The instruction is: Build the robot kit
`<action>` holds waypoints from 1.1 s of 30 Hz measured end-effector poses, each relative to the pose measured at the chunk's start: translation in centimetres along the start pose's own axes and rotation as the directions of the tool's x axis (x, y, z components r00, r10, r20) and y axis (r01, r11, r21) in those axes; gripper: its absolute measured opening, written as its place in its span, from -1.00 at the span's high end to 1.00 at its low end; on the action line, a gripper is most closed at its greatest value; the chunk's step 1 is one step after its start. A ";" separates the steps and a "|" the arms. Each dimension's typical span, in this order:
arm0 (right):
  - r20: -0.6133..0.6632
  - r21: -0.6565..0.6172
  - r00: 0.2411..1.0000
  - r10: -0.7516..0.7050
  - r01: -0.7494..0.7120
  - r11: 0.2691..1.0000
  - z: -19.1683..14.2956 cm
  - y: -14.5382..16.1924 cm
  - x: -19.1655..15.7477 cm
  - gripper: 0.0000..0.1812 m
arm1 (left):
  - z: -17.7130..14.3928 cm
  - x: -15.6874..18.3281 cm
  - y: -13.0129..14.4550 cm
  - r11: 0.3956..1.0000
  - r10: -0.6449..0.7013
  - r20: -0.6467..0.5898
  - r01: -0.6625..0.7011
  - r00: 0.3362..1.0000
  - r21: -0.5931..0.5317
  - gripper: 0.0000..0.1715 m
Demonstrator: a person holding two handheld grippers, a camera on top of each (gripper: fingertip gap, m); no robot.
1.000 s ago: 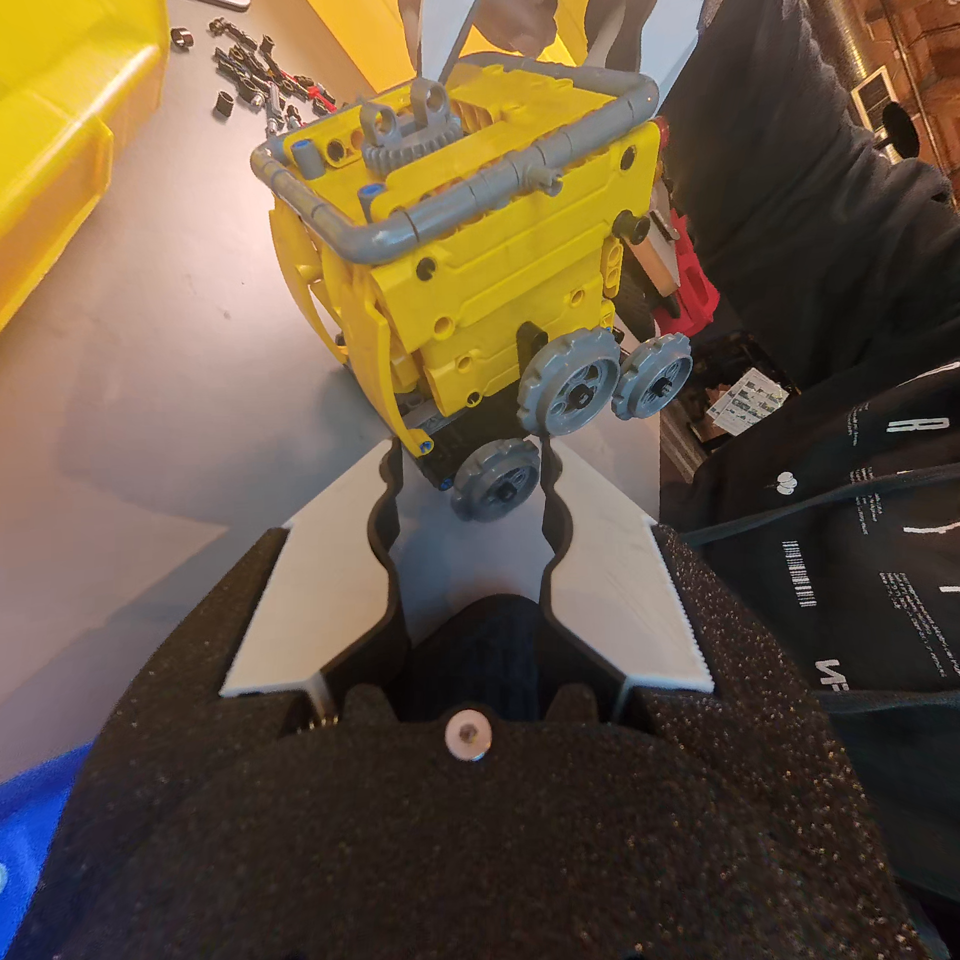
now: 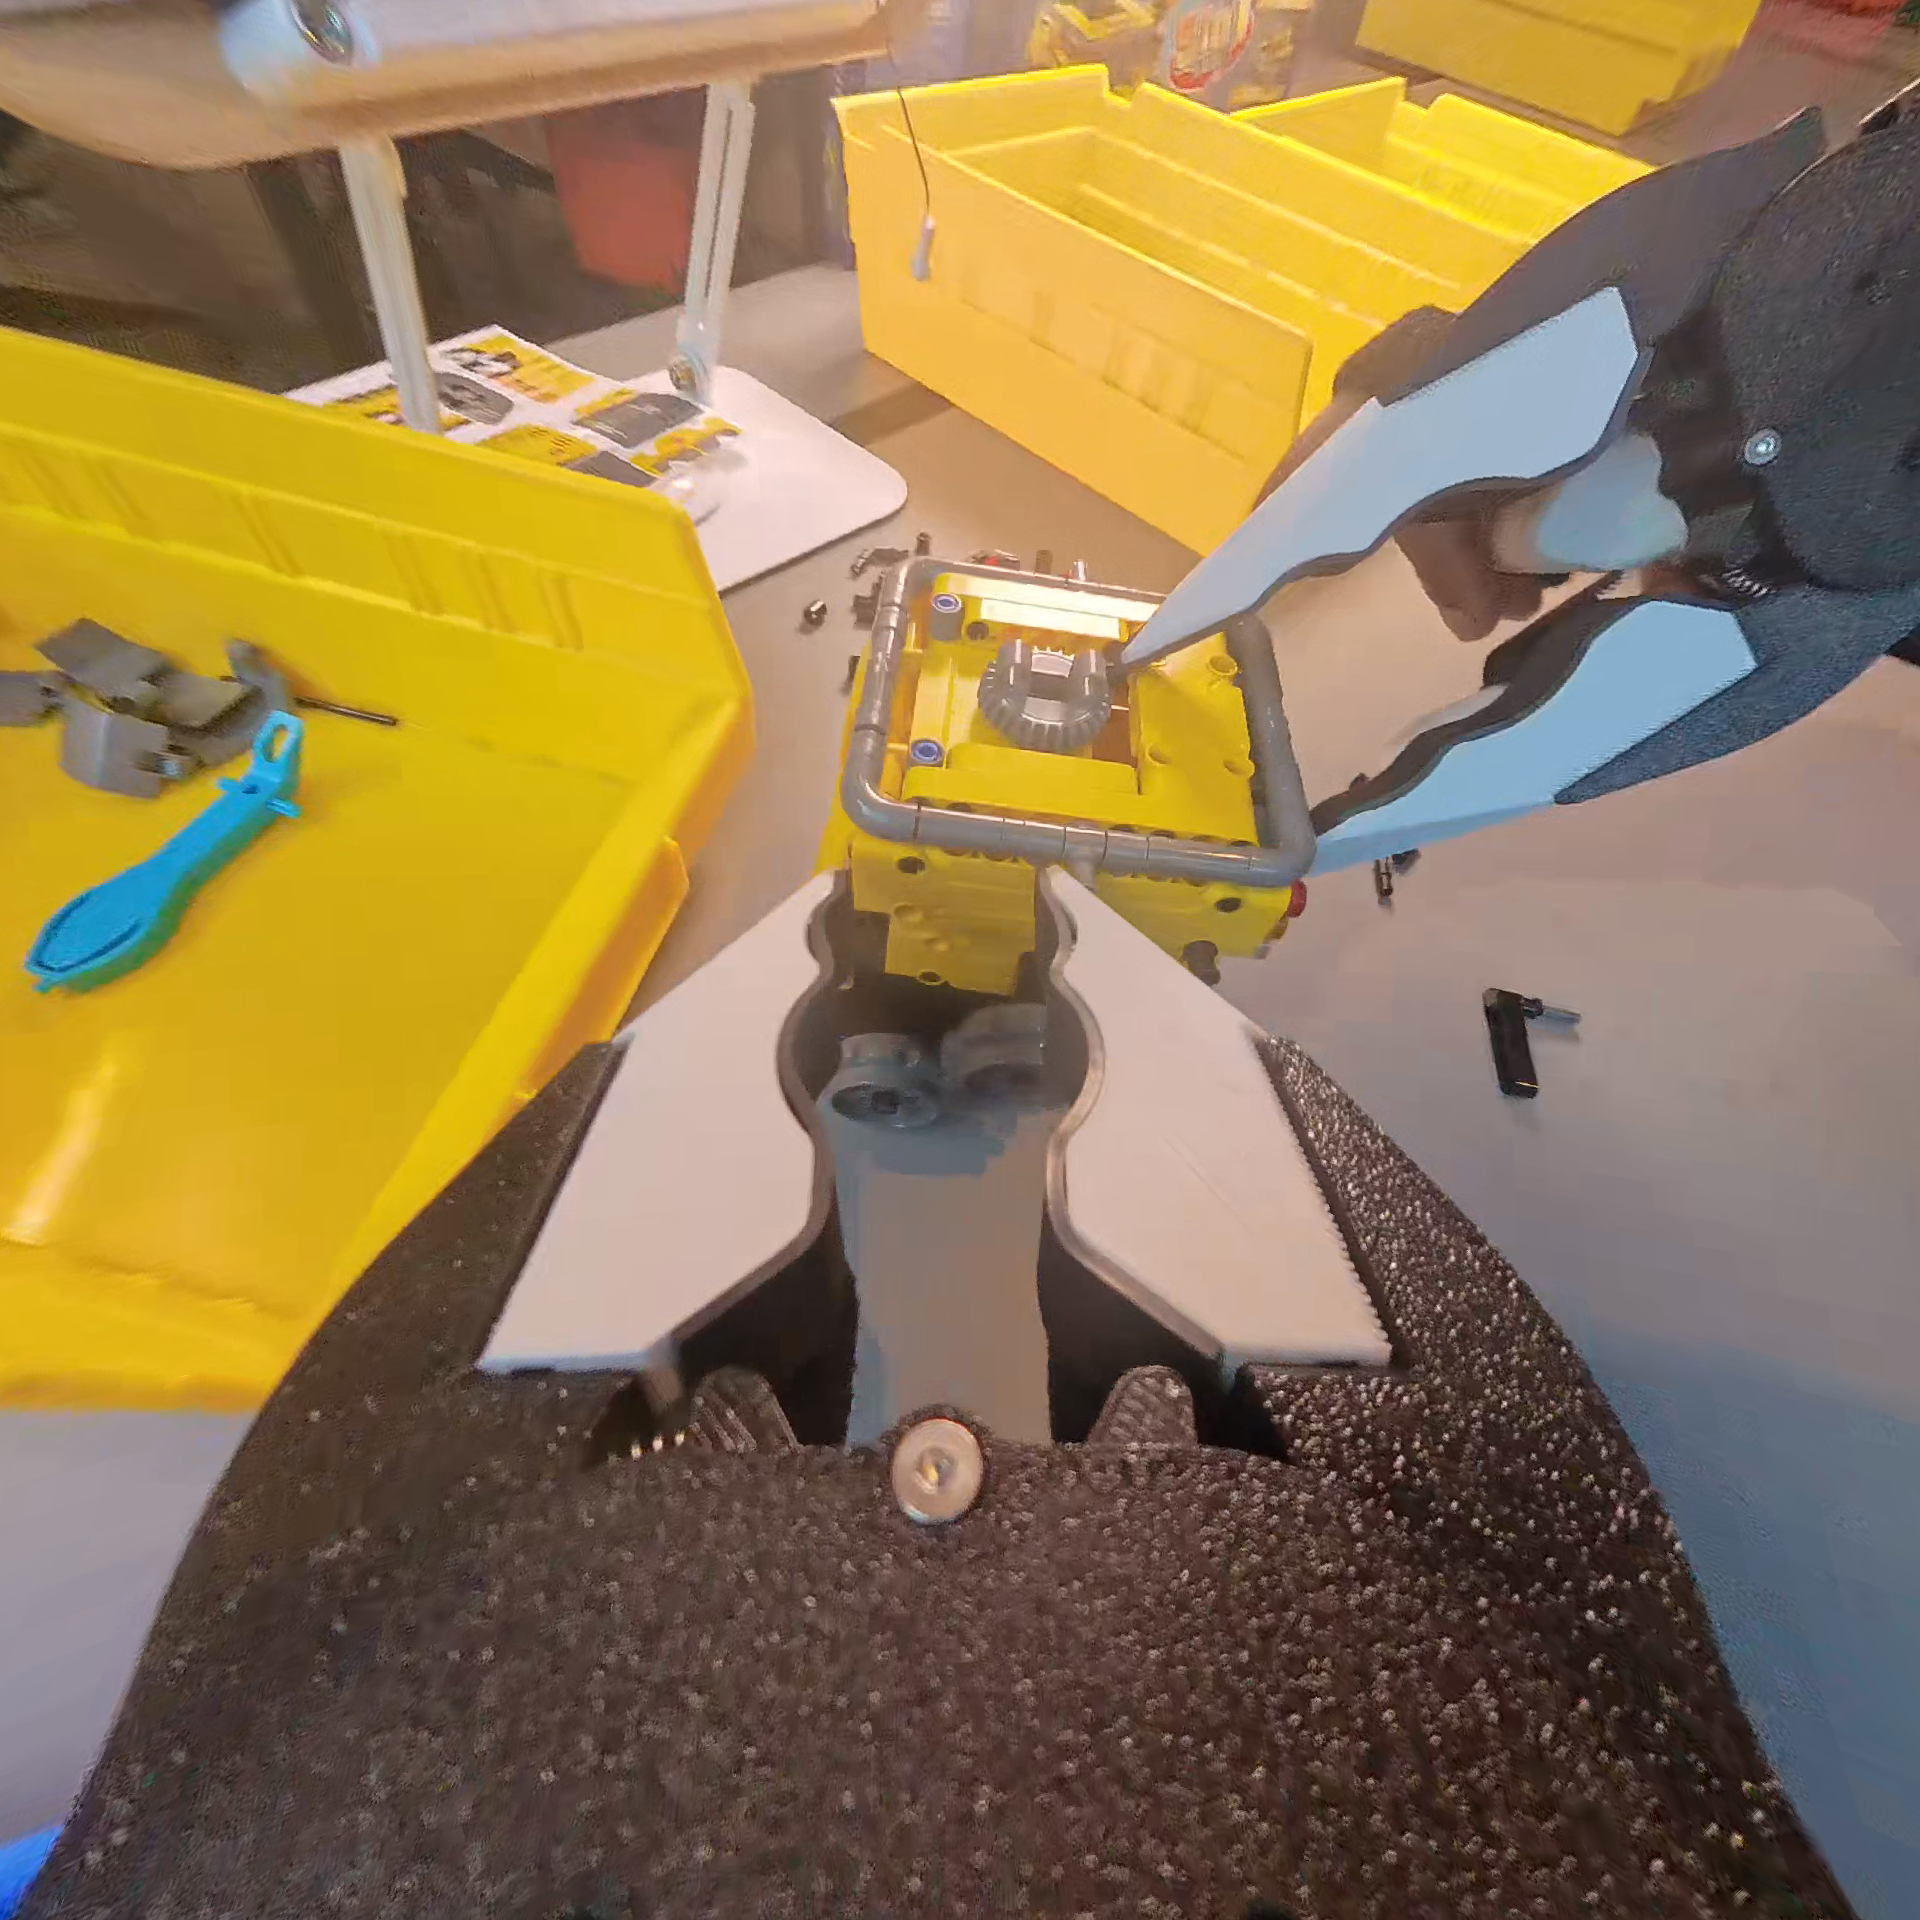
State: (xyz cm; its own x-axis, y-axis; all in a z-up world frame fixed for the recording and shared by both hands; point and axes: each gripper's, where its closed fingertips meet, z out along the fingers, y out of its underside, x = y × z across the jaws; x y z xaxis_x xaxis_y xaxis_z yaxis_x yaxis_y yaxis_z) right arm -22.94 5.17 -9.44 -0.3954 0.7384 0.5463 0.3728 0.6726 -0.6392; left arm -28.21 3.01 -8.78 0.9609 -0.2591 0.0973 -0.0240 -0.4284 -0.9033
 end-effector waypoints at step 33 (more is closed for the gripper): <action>0.013 0.241 0.889 0.458 -0.447 0.861 -11.3 7.9 -7.5 0.58 | 7.5 17.0 6.4 0.941 0.257 -0.185 -0.289 0.948 -0.174 0.94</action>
State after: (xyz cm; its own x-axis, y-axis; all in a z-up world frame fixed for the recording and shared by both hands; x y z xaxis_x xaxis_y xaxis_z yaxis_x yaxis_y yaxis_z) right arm -7.57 5.47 -12.53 -0.1918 0.9637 0.1856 0.2959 0.2371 -0.9253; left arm -9.97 2.37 -16.04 0.8540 -0.5165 -0.0626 -0.3486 -0.4788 -0.8057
